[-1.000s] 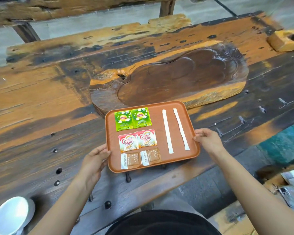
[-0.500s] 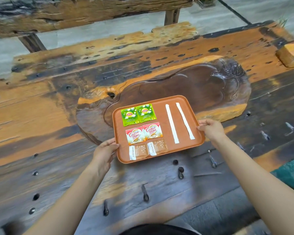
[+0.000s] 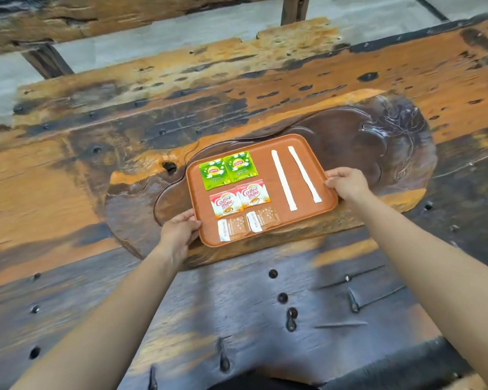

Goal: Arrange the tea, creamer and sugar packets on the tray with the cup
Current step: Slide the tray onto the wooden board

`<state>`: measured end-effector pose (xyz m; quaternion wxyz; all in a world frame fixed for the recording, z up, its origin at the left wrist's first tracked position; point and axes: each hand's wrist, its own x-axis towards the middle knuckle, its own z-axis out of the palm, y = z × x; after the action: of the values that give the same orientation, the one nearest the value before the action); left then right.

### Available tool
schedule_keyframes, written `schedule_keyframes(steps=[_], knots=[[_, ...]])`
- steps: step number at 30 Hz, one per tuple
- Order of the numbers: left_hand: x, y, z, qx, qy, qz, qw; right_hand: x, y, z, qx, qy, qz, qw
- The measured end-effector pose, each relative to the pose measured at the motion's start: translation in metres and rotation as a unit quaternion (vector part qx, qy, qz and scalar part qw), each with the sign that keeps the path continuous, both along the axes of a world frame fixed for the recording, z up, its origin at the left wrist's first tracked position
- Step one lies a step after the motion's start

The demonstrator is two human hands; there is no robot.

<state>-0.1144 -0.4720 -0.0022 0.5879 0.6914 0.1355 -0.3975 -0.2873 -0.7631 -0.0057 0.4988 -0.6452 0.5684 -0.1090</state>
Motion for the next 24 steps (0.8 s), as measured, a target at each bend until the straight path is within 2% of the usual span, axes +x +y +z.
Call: schedule_keyframes(steps=[14,24], knots=[[0.009,-0.028,-0.020,0.064,-0.065,0.021,0.996,0.031,-0.017,-0.024,-0.060,0.046,-0.003,0.997],[0.015,-0.016,-0.030,0.107,-0.110,-0.002,0.988,0.031,-0.009,-0.019,-0.059,0.045,0.052,0.996]])
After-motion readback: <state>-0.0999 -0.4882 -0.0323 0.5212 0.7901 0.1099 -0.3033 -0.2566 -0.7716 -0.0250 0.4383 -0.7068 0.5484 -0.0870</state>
